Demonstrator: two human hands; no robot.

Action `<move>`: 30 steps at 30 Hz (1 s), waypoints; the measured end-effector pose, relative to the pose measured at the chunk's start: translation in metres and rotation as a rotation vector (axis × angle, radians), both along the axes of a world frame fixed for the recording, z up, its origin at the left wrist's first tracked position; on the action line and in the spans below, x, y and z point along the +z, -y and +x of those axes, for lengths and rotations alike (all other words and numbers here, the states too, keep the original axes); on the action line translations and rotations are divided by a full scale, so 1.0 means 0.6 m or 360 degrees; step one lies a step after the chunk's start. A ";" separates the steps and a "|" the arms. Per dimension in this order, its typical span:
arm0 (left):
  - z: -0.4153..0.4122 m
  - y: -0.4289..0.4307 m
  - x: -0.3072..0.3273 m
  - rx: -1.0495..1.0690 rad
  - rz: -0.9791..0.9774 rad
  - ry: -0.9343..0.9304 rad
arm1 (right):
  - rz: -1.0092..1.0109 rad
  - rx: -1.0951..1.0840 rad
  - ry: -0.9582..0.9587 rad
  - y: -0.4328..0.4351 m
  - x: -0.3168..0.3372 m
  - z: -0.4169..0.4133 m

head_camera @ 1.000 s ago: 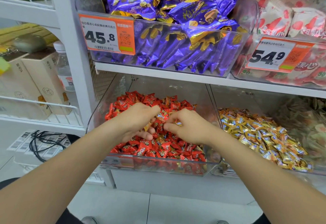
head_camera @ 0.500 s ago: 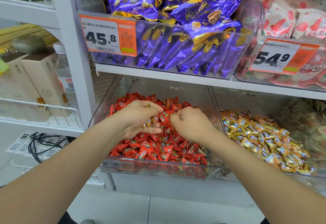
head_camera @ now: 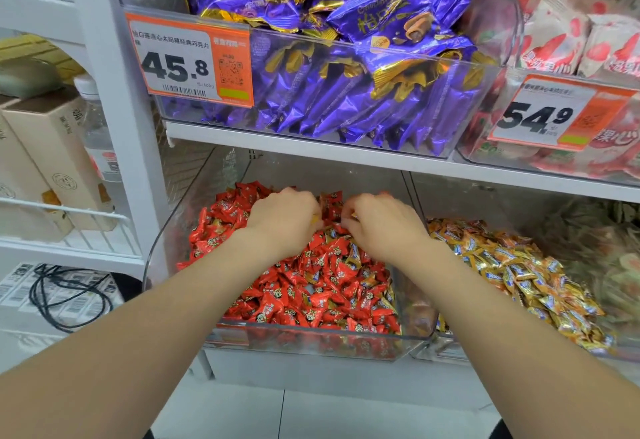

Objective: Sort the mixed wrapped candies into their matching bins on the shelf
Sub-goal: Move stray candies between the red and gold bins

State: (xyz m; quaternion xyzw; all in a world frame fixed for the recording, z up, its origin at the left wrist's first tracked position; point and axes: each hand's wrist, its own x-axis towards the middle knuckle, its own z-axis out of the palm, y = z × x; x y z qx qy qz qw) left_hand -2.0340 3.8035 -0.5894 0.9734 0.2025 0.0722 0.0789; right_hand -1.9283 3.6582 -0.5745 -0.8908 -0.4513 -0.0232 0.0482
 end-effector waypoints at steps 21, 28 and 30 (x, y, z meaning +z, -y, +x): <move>-0.053 -0.056 0.030 -0.0316 -0.0128 -0.0559 | -0.0448 0.0207 0.0053 -0.024 -0.019 -0.001; -0.055 -0.059 0.016 -0.0414 -0.0095 -0.0224 | -0.0082 0.0017 -0.0528 -0.010 -0.009 0.030; -0.053 -0.054 0.015 -0.0415 -0.0129 -0.0114 | 0.0069 -0.0031 -0.0750 0.000 0.008 0.027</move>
